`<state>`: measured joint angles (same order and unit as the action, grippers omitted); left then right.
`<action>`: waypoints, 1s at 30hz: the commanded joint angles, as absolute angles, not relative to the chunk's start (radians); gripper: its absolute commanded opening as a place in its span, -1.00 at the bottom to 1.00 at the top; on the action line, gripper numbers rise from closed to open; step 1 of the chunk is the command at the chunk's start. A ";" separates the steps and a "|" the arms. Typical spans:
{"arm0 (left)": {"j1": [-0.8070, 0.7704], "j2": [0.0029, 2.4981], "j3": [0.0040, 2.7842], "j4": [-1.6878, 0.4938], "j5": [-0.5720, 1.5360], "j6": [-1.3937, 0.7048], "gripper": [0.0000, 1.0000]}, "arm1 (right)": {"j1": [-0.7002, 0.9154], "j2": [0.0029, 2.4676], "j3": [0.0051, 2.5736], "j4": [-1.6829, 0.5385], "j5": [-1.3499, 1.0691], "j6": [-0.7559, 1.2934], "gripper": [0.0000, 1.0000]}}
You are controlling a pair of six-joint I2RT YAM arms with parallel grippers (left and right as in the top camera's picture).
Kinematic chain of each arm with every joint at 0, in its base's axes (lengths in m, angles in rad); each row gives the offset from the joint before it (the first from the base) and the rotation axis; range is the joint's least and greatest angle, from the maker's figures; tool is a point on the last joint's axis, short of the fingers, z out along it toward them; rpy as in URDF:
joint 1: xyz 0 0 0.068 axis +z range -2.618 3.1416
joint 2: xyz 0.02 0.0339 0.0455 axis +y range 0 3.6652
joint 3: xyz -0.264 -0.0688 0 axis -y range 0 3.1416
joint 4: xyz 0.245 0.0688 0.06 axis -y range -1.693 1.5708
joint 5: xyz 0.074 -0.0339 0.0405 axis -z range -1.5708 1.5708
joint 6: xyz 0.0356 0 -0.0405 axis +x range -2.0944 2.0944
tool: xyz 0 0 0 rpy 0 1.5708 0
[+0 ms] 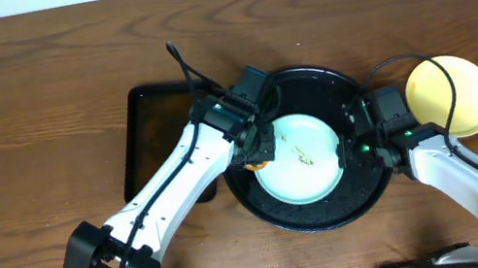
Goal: Clean dirty plates on tray and stack at the side
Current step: 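Scrub the last green plate with the sponge while right gripper holds it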
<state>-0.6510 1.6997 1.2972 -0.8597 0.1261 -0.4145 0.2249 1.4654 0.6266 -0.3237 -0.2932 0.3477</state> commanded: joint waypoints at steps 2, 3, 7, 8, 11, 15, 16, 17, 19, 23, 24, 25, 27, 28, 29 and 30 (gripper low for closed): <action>-0.664 1.681 1.295 -0.820 0.142 -0.416 -0.85 | 0.231 1.466 0.625 -0.292 -0.258 0.370 -0.97; -0.668 1.688 1.293 -0.804 0.146 -0.416 -0.85 | 0.233 1.467 0.625 -0.296 -0.258 0.370 -0.98; -0.698 1.730 1.292 -0.747 0.150 -0.467 -0.85 | 0.245 1.467 0.624 -0.315 -0.258 0.371 -0.97; -0.708 1.744 1.292 -0.734 0.150 -0.489 -0.85 | 0.248 1.467 0.624 -0.315 -0.258 0.371 -0.98; -0.740 1.783 1.292 -0.696 0.150 -0.524 -0.84 | 0.251 1.467 0.624 -0.315 -0.258 0.371 -0.97; -0.793 1.838 1.292 -0.628 0.181 -0.533 -0.84 | 0.251 1.467 0.624 -0.315 -0.258 0.374 -0.98; -0.805 1.849 1.292 -0.613 0.202 -0.533 -0.85 | 0.251 1.467 0.624 -0.315 -0.258 0.374 -0.97; -0.817 1.862 1.292 -0.599 0.220 -0.533 -0.85 | 0.251 1.467 0.624 -0.315 -0.258 0.374 -0.98; -0.838 1.886 1.292 -0.580 0.247 -0.533 -0.85 | 0.251 1.467 0.624 -0.318 -0.258 0.374 -0.97; -0.873 1.925 1.292 -0.569 0.269 -0.537 -0.85 | 0.251 1.467 0.624 -0.329 -0.258 0.374 -0.97; -0.879 1.935 1.292 -0.569 0.274 -0.537 -0.85 | 0.251 1.467 0.624 -0.330 -0.258 0.374 -0.97; -0.883 1.942 1.292 -0.567 0.278 -0.537 -0.85 | 0.251 1.467 0.624 -0.332 -0.258 0.374 -0.97; -0.887 1.954 1.292 -0.562 0.276 -0.537 -0.85 | 0.251 1.467 0.624 -0.333 -0.258 0.374 -0.98; -0.887 1.958 1.292 -0.558 0.276 -0.536 -0.85 | 0.251 1.467 0.624 -0.334 -0.258 0.374 -0.97; -0.884 1.962 1.292 -0.553 0.256 -0.537 -0.85 | 0.251 1.467 0.625 -0.335 -0.258 0.374 -0.97; -0.882 1.964 1.292 -0.551 0.224 -0.537 -0.85 | 0.251 1.467 0.624 -0.337 -0.258 0.374 -0.97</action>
